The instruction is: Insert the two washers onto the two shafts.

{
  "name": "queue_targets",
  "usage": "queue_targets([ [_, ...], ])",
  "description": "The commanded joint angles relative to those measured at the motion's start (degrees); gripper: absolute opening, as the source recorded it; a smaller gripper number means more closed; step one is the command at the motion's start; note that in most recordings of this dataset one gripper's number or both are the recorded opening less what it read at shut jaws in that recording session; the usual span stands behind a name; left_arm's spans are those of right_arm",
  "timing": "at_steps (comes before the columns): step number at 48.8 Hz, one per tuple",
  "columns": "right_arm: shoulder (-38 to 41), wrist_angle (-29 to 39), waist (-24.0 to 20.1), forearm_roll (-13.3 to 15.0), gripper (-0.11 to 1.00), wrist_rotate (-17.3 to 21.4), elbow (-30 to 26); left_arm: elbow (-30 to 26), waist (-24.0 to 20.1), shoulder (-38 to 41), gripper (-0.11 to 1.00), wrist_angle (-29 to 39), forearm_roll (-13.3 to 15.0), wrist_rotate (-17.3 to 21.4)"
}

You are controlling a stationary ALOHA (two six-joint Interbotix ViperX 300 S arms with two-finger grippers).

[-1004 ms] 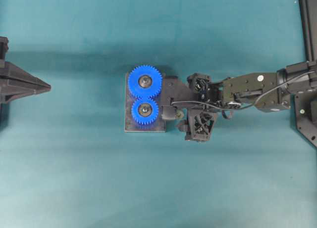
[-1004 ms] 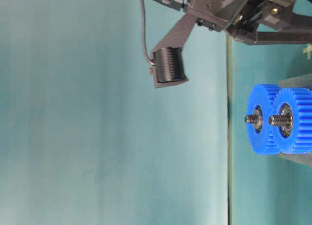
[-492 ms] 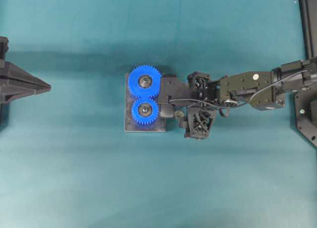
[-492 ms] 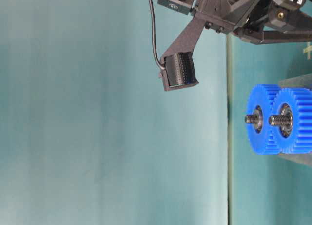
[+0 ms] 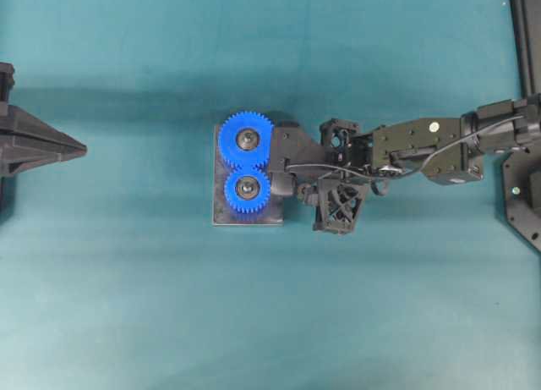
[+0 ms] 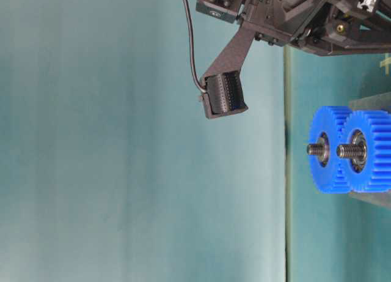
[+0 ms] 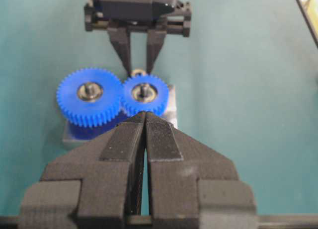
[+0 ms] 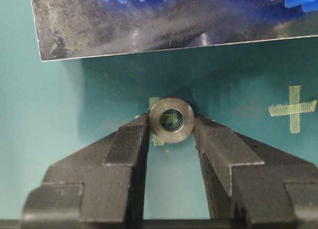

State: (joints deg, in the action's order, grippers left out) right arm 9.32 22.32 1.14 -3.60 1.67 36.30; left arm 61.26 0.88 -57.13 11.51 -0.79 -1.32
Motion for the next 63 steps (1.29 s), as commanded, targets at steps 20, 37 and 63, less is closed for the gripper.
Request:
queue_targets([
  [20,-7.2,10.9,-1.4,-0.1,0.33,0.3,-8.3,-1.6,-0.1,0.4,0.01,-0.3,-0.2,-0.1],
  [37,-4.8,12.2,-2.1,2.0,0.33,0.1,-15.6,-1.6,-0.1,0.4,0.01,-0.3,-0.1,-0.1],
  [63,-0.8,11.9,-1.7,2.9,0.33,-0.5,-20.0,-1.6,-0.1,0.2,0.01,-0.3,-0.2,0.0],
])
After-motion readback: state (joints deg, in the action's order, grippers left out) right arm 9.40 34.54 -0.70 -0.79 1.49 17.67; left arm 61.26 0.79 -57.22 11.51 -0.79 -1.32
